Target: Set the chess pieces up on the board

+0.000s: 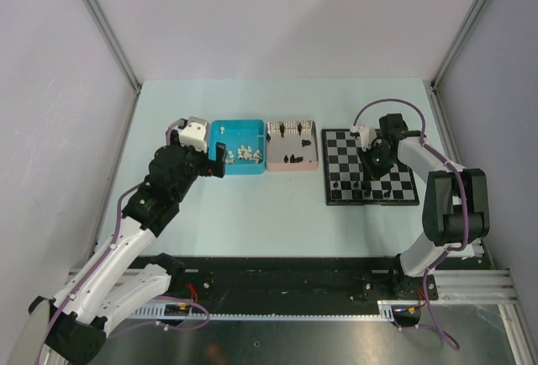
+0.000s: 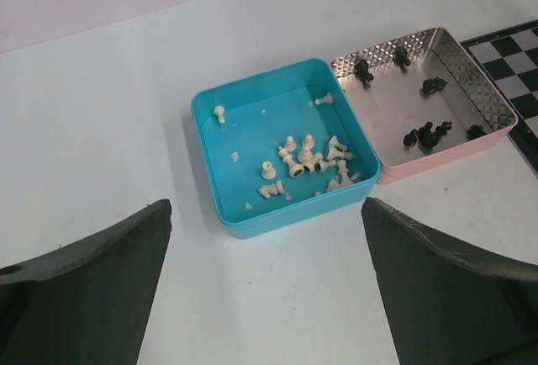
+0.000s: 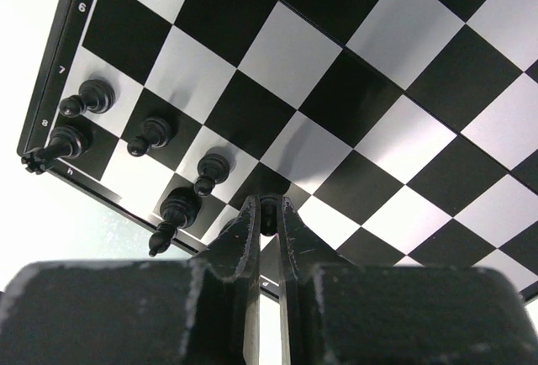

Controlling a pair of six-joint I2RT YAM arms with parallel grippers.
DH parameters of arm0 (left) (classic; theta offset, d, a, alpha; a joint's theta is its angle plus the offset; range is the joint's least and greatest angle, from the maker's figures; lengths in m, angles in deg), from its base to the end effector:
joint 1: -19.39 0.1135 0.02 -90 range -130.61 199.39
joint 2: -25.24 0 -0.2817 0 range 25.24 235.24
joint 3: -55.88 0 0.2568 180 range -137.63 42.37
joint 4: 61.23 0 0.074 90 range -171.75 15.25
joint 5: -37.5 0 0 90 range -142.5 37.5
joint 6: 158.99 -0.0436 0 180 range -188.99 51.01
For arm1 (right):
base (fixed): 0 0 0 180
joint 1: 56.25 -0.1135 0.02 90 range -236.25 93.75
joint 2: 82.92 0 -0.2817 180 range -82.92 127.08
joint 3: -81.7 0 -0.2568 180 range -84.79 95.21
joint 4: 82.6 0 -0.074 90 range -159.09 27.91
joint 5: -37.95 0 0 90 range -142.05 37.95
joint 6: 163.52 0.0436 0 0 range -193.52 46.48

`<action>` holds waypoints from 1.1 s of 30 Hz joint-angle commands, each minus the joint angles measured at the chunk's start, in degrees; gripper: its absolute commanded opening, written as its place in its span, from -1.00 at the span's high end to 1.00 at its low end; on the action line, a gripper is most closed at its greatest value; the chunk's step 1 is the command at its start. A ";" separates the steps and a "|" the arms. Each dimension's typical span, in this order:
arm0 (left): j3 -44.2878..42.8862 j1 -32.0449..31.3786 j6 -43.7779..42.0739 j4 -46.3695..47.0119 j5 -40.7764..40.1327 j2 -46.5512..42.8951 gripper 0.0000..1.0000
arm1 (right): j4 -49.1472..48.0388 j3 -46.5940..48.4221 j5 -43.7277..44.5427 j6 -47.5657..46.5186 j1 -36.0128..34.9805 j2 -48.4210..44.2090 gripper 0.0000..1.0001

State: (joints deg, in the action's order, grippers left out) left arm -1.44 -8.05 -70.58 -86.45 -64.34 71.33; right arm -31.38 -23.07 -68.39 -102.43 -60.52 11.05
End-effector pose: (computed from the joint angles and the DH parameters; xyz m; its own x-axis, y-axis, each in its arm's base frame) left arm 0.1725 -0.0795 0.3383 -0.2069 0.1380 -0.9686 0.2802 0.9569 0.0765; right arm 0.3206 0.0362 0.2032 -0.7391 -0.5204 -0.4277 -0.5996 0.7976 0.0657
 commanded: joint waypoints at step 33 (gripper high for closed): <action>0.04 0.28 -2.11 1.51 0.41 -0.56 -0.99 | -0.18 -0.01 0.69 0.43 -1.00 1.83 0.66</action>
State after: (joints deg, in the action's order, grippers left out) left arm -1.44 -8.05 -70.58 -86.45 -64.34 71.33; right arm -31.46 -23.07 -67.73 -102.45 -61.16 13.04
